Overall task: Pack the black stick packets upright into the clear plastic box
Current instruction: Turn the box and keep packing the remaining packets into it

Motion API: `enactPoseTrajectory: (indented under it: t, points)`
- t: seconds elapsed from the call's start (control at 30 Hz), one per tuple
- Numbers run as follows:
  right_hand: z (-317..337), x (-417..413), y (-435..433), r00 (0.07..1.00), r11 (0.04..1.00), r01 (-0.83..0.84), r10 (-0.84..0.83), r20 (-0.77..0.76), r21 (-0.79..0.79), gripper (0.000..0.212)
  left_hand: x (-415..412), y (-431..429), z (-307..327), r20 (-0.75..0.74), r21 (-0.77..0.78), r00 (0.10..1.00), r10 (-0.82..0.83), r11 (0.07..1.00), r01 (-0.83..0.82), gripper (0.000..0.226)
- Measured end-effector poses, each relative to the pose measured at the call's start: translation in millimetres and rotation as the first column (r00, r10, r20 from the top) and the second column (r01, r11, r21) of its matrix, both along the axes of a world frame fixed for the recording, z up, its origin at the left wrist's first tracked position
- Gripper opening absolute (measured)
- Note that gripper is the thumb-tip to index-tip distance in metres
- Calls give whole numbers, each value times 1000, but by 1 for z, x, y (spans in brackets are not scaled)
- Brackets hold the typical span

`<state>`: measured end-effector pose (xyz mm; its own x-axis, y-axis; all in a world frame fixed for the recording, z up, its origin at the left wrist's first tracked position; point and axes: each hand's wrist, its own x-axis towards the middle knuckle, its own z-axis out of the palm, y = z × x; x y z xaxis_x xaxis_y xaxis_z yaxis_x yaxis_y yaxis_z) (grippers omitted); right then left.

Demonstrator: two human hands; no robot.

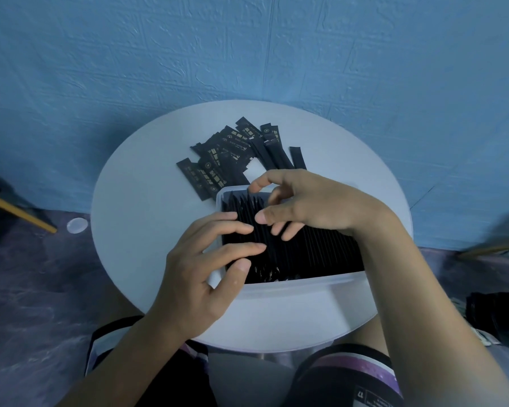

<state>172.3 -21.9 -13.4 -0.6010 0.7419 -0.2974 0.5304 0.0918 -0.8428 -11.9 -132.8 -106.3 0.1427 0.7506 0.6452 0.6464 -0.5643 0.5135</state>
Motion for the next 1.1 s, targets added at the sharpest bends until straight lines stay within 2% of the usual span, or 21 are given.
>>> enactPoseTrajectory:
  t: [0.43,0.67,0.87,1.0,1.1]
  points:
    - [-7,2,-6,998,999,-36,36,-53,4,37,1,-2,1,-21,23,1000,-3,1000,4,30]
    - [-8,4,-6,999,999,-27,26,-44,-32,55,0,-1,5,-80,0,997,-7,1000,7,33]
    - [-6,6,-11,1000,1000,-28,28,-10,-9,53,2,-2,4,-103,-18,994,-26,1000,24,41]
    - [-5,8,-18,1000,1000,21,-21,10,20,55,3,-1,5,-117,-11,993,-32,999,31,40]
    - [-7,10,-23,996,994,91,-92,17,52,43,2,0,5,-136,-5,990,-30,1000,29,36]
